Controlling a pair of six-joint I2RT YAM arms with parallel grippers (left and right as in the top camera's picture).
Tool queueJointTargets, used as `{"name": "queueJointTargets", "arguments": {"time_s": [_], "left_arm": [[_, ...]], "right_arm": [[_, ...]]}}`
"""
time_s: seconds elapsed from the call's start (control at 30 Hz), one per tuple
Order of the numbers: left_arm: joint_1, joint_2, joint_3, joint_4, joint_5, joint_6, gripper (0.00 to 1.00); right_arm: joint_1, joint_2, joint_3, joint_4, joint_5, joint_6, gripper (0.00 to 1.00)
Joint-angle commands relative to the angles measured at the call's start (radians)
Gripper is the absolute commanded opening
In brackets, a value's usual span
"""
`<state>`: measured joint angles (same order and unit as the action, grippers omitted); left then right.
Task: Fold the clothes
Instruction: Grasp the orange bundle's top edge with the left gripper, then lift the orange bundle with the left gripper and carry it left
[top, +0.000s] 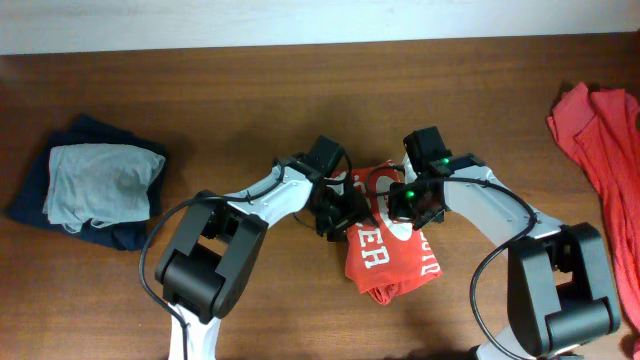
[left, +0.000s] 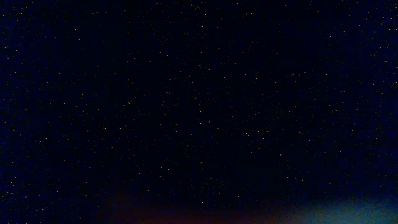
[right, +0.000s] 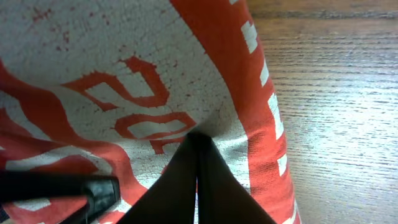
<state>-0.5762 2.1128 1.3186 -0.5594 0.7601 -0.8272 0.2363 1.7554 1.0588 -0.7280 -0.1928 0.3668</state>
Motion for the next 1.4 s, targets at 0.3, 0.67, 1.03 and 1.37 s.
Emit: {"name": "queueJointTargets", "arguments": {"time_s": [0.3,0.67,1.03,1.37], "left_arm": [[-0.043,0.023,-0.027,-0.029,-0.180,0.110,0.68],[-0.049,0.023,-0.027,0.086,-0.264,0.055,0.46],[-0.006,-0.006,-0.026,0.032,-0.249,0.220,0.01],[0.021,-0.261,-0.026,-0.040,-0.455,0.373,0.01]], "right_arm": [[0.005,0.018,0.005,0.006,-0.021,0.009,0.04],[0.005,0.018,0.005,0.007,-0.021,0.009,0.04],[-0.021,-0.020,0.033,-0.061,-0.004,-0.027,0.04],[-0.129,-0.203,0.209,-0.284,0.098,-0.101,0.04]]}}
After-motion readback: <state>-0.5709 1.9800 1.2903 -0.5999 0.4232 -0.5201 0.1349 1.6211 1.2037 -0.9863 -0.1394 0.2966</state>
